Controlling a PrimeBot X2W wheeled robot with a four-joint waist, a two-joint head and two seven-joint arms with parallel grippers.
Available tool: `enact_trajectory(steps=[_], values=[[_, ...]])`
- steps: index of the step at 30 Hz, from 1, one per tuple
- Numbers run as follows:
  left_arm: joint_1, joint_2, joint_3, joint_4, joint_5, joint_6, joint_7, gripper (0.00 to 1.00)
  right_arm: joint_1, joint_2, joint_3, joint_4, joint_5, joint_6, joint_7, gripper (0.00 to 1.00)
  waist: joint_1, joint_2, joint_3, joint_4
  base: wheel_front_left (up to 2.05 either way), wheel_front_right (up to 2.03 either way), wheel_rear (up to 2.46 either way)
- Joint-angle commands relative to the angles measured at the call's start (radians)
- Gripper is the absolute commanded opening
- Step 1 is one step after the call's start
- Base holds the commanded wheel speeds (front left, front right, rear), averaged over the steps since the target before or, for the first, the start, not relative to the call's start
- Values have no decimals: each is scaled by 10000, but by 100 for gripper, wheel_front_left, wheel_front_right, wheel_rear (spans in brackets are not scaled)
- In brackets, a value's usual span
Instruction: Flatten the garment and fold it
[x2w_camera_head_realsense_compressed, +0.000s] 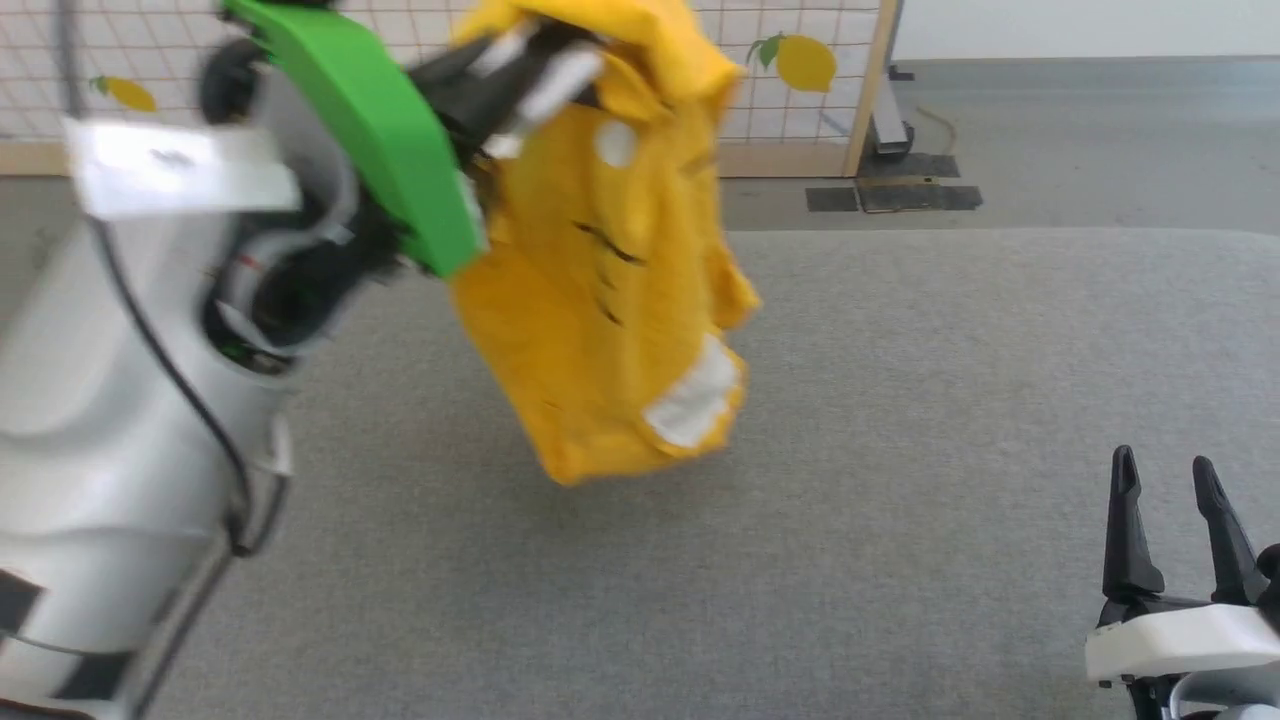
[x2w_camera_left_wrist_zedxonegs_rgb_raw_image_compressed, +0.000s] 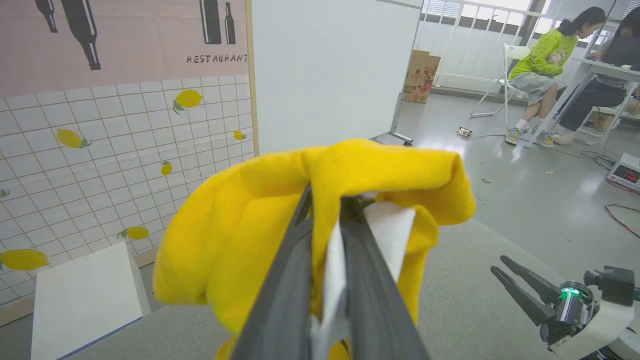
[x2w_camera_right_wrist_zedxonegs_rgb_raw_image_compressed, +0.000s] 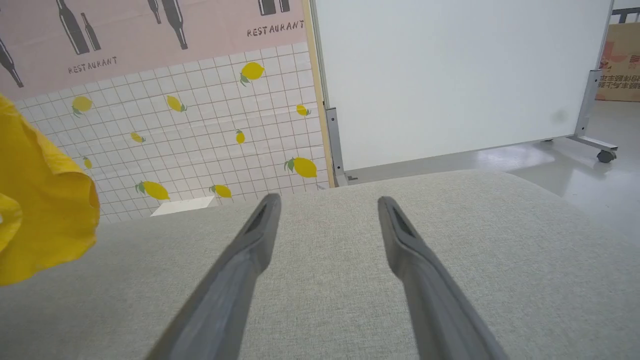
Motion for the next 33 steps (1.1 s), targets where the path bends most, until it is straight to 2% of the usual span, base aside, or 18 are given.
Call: enact_trajectory(steps=[1, 7, 11, 17, 22, 26, 27, 28, 29, 33], values=[[313, -194, -166, -66, 8, 22, -149, 0, 81, -3, 13, 14, 65, -17, -51, 100, 1, -1, -40, -175, 0, 0, 0], [1381, -839, -890, 20, 216, -96, -825, 0, 74, -3, -29, -12, 73, -17, -51, 100, 1, -1, -7, -584, 0, 0, 0], [2232, -1142, -1600, 491, 726, -180, -1414, 0, 122, -3, -120, -25, 97, -17, -51, 100, 1, -1, 19, -788, 0, 0, 0], [3066, -1465, -2469, 2422, 1913, -49, -2453, 0, 14, -3, -13, -61, 151, -17, -51, 100, 1, -1, 252, -1156, 0, 0, 0], [3299, -1741, -2444, 4626, 2080, 237, -3086, 0, -172, -3, 238, -40, 213, -17, -51, 100, 1, -1, 444, -1497, 0, 0, 0], [3254, -1947, -2473, 5729, 2053, 118, -3321, 0, -178, -3, 165, -79, 200, -17, -51, 100, 1, -1, 534, -1565, 0, 0, 0], [3217, -1986, -2511, 5882, 2071, 69, -3353, 14, -168, -3, 128, -85, 188, -17, -51, 100, 1, -1, 549, -1552, 0, 0, 0], [3173, -2051, -2506, 6038, 2055, 19, -3453, 89, -160, -3, 89, -91, 179, -17, -51, 100, 1, -1, 560, -1531, 0, 0, 0], [3152, -2117, -2482, 6159, 1999, -18, -3506, 100, -152, -3, 57, -94, 172, -17, -51, 100, 1, -1, 563, -1508, 0, 0, 0], [2991, -2293, -2553, 6394, 1909, -212, -3672, 100, -148, -3, -43, -81, 136, -17, -51, 100, 1, -1, 523, -1371, 0, 0, 0]])
